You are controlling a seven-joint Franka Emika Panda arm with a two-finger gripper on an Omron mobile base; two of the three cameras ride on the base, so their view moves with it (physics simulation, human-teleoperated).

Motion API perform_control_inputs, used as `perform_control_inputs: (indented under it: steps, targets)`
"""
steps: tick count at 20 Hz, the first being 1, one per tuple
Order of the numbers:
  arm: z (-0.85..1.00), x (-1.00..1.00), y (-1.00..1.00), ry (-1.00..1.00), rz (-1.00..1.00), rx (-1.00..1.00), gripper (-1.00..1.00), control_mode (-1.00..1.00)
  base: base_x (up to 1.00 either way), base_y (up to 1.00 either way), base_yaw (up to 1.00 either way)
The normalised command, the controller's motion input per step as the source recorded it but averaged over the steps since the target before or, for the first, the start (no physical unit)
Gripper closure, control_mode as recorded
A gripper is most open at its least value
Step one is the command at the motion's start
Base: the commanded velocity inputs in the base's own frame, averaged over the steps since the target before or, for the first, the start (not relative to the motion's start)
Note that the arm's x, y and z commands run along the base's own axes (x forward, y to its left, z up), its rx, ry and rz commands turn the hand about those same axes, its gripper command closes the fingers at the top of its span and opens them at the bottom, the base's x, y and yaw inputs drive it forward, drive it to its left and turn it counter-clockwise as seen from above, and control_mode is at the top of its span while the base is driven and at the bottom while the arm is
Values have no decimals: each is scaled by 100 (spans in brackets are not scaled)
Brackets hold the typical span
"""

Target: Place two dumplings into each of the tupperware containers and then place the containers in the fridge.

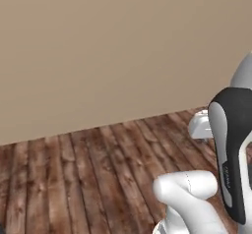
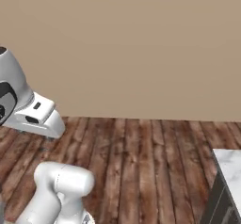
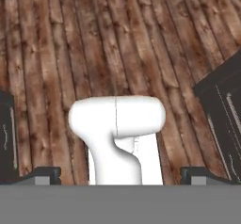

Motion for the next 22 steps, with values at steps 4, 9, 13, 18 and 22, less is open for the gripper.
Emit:
perform_control_inputs:
  steps: [4, 9, 13, 18, 22]
  targets:
    - [0, 0, 0, 0, 0, 0, -100, 100, 81, 35, -54]
    - [0, 0, 0, 0, 0, 0, -100, 100, 61, 60, -75]
    - [0, 0, 0, 0, 0, 0, -100, 100, 68, 67, -73]
    - [0, 0, 0, 0, 0, 0, -100, 100, 76, 74, -71]
    - [0, 0, 0, 0, 0, 0, -100, 100, 94, 87, -64]
